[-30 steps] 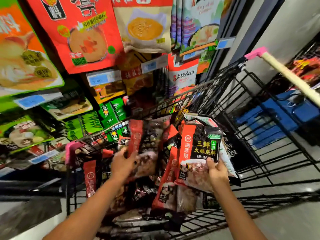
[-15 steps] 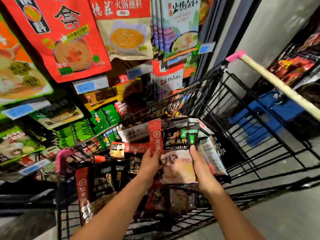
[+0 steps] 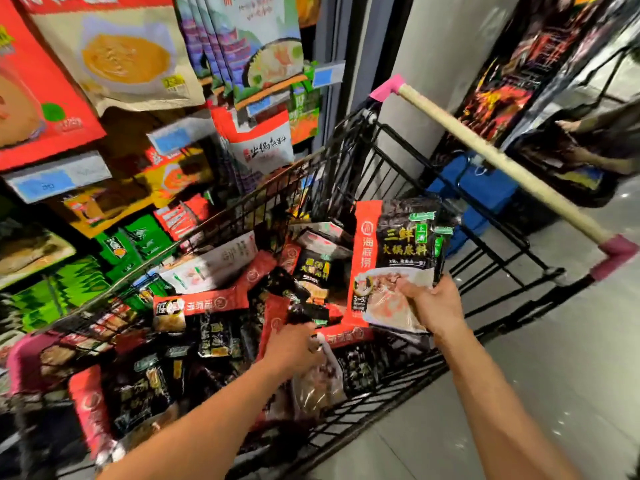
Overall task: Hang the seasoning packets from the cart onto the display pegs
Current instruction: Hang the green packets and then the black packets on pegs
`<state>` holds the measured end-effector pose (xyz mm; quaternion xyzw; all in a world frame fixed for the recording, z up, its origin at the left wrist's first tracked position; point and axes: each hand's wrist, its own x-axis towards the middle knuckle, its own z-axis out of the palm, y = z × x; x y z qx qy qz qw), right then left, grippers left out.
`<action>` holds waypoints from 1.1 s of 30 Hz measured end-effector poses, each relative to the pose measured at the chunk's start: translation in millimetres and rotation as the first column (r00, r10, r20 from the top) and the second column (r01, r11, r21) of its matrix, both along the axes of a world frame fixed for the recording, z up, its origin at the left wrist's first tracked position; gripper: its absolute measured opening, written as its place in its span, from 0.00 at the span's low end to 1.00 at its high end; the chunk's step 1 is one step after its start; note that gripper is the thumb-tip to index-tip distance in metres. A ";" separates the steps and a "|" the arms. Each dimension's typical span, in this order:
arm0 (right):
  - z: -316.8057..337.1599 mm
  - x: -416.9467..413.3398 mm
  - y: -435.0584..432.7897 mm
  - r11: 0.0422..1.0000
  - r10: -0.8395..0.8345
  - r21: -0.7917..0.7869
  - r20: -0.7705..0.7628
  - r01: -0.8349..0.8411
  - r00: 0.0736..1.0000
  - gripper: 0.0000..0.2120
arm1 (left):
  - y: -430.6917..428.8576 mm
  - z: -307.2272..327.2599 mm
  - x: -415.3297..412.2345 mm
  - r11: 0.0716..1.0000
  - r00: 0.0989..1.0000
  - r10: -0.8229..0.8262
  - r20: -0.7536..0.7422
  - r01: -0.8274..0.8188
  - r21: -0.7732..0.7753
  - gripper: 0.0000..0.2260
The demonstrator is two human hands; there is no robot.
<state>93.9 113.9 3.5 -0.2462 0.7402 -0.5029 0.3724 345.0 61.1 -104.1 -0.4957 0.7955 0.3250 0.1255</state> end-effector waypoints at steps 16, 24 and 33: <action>-28.6 26.3 -7.3 0.997 0.082 0.007 0.067 -0.082 0.994 0.35 | -62.2 78.3 114.5 0.646 0.418 0.751 -0.511 -0.625 0.439 0.08; -29.4 80.8 -24.4 0.974 0.224 -0.014 0.253 -0.228 0.941 0.25 | -28.3 84.8 74.6 0.461 0.265 0.887 -0.379 -0.442 0.769 0.10; -21.7 95.2 -10.0 0.941 0.327 -0.026 0.316 -0.336 0.891 0.46 | -9.6 75.8 38.3 0.530 0.356 0.839 -0.412 -0.359 0.769 0.20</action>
